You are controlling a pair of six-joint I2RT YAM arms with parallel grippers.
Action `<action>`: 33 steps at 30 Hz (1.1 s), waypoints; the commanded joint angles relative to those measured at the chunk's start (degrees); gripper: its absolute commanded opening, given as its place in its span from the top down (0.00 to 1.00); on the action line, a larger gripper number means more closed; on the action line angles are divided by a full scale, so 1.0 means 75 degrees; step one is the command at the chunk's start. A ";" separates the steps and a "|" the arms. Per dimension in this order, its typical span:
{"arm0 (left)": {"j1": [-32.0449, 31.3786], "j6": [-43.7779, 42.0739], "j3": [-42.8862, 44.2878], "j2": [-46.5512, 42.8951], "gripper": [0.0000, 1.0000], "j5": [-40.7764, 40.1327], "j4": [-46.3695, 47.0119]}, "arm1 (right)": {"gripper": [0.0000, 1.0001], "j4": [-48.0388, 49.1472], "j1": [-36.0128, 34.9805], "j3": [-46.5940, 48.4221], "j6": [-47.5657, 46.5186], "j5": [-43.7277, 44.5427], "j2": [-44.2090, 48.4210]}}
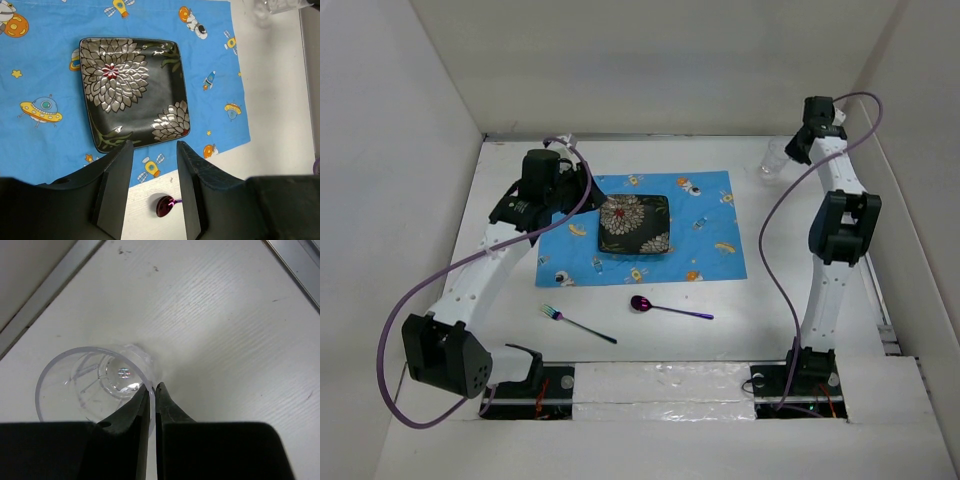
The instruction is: Set the dinner table for one person
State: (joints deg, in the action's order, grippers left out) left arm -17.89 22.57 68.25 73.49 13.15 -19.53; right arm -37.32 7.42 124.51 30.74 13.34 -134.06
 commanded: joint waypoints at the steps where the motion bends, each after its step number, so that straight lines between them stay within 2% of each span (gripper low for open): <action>1: 0.0030 0.0014 0.0158 0.0044 0.64 0.0192 0.0271 | 1.00 0.0583 -0.0577 0.0086 -0.0500 -0.0008 0.1419; 8: 0.0030 0.0096 0.0193 0.0079 0.63 0.0485 0.0565 | 1.00 0.0266 -0.1913 -0.0803 -0.0899 -0.0431 0.1844; 13: 0.0030 0.0085 0.0240 0.0021 0.62 0.0485 0.0577 | 1.00 0.0019 -0.2371 -0.0641 -0.0970 -0.0385 0.1481; 19: 0.0030 0.0073 -0.0005 -0.0178 0.61 0.0416 0.0542 | 1.00 -0.0414 -0.2536 0.0004 -0.1122 -0.0210 0.0813; 31: 0.0030 0.0155 -0.0310 -0.0424 0.61 0.0380 0.0553 | 1.00 -0.0555 -0.2759 -0.0288 -0.1251 0.0834 0.0742; 33: 0.0030 0.0167 -0.0322 -0.0436 0.60 0.0391 0.0553 | 0.90 -0.0590 -0.2759 -0.0335 -0.1263 0.0846 0.0718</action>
State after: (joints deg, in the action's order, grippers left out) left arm -17.89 23.33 66.24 72.42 15.84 -17.32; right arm -42.96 -12.82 121.12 22.17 17.21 -130.82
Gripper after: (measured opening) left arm 0.393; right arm 0.098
